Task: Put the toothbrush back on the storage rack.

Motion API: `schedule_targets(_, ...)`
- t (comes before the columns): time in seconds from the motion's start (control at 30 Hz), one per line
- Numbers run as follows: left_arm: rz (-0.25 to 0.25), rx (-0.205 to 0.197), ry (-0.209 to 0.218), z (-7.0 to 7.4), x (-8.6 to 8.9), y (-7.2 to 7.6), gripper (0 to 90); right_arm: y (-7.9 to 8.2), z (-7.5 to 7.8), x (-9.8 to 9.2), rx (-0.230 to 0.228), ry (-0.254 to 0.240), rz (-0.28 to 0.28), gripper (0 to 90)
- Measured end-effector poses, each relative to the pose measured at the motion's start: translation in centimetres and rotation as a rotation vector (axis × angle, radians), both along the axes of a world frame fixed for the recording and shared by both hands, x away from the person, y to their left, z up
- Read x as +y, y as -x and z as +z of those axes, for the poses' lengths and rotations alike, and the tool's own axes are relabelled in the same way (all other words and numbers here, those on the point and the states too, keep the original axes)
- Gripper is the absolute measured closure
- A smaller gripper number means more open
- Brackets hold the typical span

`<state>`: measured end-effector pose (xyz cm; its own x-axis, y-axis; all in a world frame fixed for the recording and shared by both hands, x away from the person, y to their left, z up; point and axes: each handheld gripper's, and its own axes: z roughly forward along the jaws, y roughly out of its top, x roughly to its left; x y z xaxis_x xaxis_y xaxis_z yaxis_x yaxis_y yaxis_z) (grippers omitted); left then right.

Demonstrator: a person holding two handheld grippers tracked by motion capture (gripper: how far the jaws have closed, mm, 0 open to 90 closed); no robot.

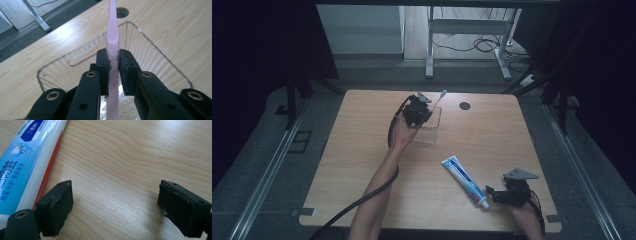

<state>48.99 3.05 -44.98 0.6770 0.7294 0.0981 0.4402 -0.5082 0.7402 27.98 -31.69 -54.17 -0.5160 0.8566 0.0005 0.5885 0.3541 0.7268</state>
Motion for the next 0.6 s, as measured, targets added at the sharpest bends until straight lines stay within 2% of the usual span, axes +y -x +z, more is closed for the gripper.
schedule_targets(0.1, -0.002, 0.012, -0.009, -0.3, -0.2, 0.1, 78.8, 0.0, 0.0, 0.0, 0.0, 0.0, 0.0, 12.7)
schedule_targets(0.17, -0.01, 0.024, -0.032, -0.5, -0.4, 0.1, 78.8, 0.0, 0.0, 0.0, 0.0, 0.0, 0.0, 12.7)
schedule_targets(0.4, -0.015, 0.021, -0.103, -0.6, -0.9, 0.4, 78.6, 0.0, 0.0, 0.0, 0.0, 0.0, 0.0, 12.7)
schedule_targets(0.6, -0.003, 0.02, -0.137, -0.7, -1.4, 0.6, 77.9, 0.0, 0.0, 0.0, 0.0, 0.0, 0.0, 12.7)
